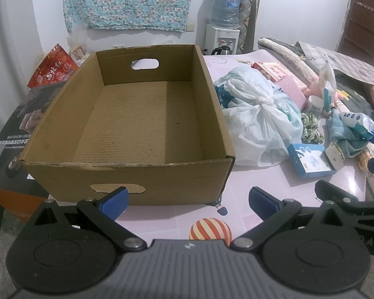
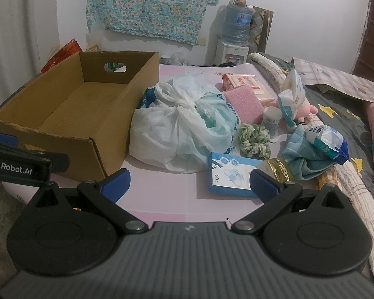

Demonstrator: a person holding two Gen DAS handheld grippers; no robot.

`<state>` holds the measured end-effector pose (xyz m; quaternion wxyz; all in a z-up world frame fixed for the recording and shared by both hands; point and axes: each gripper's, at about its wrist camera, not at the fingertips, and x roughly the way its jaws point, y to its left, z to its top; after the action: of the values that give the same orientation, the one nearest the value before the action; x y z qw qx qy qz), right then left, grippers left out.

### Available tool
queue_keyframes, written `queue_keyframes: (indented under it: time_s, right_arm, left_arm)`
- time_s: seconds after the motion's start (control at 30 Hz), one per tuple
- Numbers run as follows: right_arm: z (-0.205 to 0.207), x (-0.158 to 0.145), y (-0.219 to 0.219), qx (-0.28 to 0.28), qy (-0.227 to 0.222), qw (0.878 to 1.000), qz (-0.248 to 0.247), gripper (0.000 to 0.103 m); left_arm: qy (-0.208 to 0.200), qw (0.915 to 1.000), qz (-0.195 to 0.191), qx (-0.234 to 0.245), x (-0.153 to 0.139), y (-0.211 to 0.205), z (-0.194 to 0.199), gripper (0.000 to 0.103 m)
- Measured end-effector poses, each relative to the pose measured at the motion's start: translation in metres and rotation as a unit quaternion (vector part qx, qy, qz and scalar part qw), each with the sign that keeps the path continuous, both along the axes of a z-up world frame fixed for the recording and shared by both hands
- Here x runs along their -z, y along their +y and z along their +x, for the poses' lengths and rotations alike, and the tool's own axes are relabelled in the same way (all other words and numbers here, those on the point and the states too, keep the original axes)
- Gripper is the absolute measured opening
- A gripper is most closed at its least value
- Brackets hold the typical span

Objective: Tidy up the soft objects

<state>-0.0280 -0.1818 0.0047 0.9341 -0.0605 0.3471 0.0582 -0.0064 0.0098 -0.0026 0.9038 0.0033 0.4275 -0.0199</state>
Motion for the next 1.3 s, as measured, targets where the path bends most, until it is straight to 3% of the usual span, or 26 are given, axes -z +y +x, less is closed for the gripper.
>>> queue_keyframes:
  time_s: [0.53,0.83,1.1,1.3]
  right_arm:
    - [0.0,0.002,0.001,-0.001,0.003,1.0,0.004,0.102]
    - [0.002,0.01,-0.014,-0.001,0.007,0.999,0.033,0.102]
    - [-0.002,0.021,-0.073,0.037,-0.001,0.997,0.072,0.102]
    - [-0.017,0.039,-0.15,0.089,-0.034,0.989,0.116,0.102]
  left_arm:
    - [0.003,1.0,0.001,-0.001,0.002,0.0,0.0,0.103]
    - [0.009,0.9998,0.019,-0.005,0.003,-0.011,0.0,0.103]
    - [-0.013,0.9986,0.024,0.044,-0.007,-0.057,0.001,0.103]
    - [-0.037,0.9924,-0.026,0.115,-0.002,-0.106,0.003,0.103]
